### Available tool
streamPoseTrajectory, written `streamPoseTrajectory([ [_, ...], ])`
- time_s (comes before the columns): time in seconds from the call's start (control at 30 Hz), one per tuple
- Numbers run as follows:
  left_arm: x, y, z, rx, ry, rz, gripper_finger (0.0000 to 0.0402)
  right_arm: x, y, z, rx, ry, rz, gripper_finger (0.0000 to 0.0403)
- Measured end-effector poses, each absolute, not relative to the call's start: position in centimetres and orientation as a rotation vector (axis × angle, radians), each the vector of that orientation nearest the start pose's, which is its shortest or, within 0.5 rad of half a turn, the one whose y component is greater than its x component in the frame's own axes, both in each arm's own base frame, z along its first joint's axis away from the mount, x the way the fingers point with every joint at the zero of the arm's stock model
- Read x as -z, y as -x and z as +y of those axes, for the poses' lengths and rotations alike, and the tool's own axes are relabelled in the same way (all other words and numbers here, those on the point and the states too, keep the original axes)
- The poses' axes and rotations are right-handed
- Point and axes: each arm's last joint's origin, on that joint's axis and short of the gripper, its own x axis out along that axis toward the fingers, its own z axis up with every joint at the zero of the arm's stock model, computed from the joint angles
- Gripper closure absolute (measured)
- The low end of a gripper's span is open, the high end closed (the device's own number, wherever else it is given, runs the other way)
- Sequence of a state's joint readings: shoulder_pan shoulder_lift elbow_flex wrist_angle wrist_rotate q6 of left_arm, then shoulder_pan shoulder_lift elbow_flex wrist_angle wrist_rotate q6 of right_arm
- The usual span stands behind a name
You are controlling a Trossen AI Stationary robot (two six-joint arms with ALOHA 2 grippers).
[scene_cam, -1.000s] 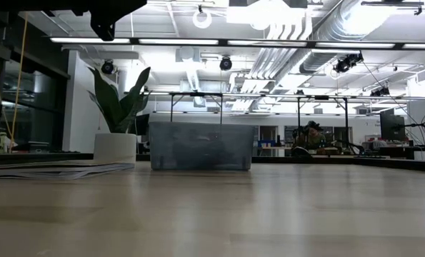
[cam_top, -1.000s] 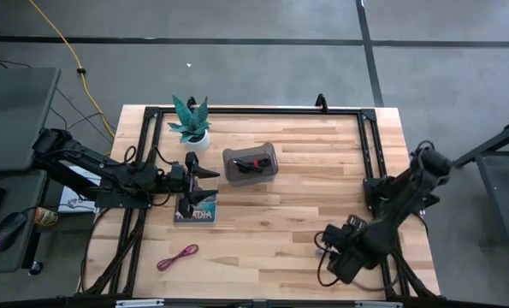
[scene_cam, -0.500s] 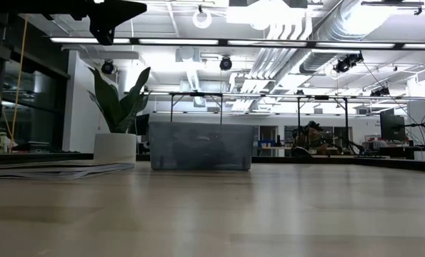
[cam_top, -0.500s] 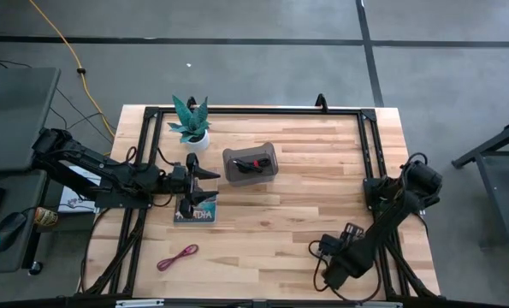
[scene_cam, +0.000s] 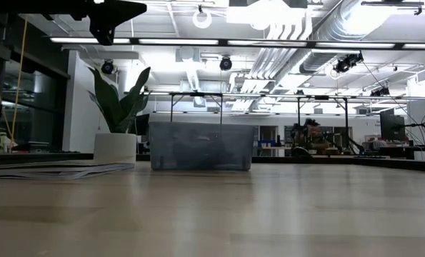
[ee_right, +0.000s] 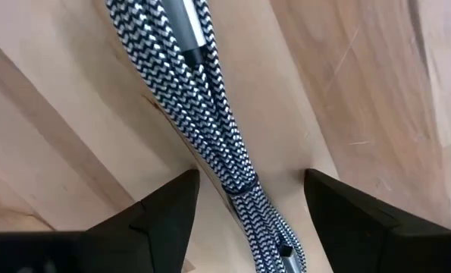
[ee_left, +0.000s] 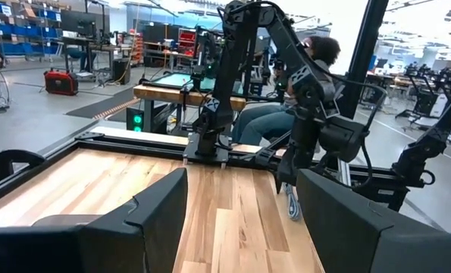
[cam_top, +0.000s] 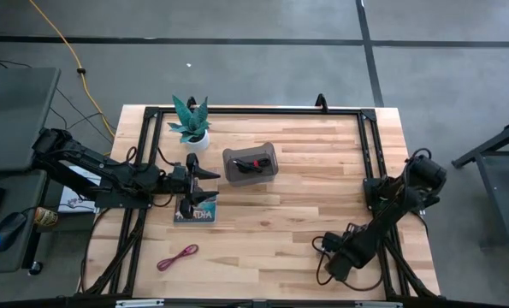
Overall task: Pick and place USB-C Cables
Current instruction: Put the white USB cable into the black bin
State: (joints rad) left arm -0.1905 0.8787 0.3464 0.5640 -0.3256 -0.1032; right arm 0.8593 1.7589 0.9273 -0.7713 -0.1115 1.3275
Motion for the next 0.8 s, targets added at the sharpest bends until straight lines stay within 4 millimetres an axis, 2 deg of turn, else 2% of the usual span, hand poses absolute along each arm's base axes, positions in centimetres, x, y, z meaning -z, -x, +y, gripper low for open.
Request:
streamPoseTrajectory([
  [0.23,-23.71,-18.66,-2.66,-0.133,0.113,-0.038,0.0172,-12.49,-17.67,20.87,0.345,-0.406,1.646,0.0167],
  [0.37,-23.70,-18.65,-2.66,-0.133,0.113,-0.037,0.0172,-12.82,-17.63,20.79,0.341,-0.413,1.621,0.0192],
  [0.53,-23.70,-18.66,-2.66,-0.133,0.113,-0.037,0.0172,-12.81,-17.64,20.77,0.346,-0.410,1.616,0.0253],
  [0.8,-23.70,-18.66,-2.66,-0.133,0.112,-0.037,0.0172,-12.83,-17.60,20.68,0.324,-0.372,1.621,0.0377],
])
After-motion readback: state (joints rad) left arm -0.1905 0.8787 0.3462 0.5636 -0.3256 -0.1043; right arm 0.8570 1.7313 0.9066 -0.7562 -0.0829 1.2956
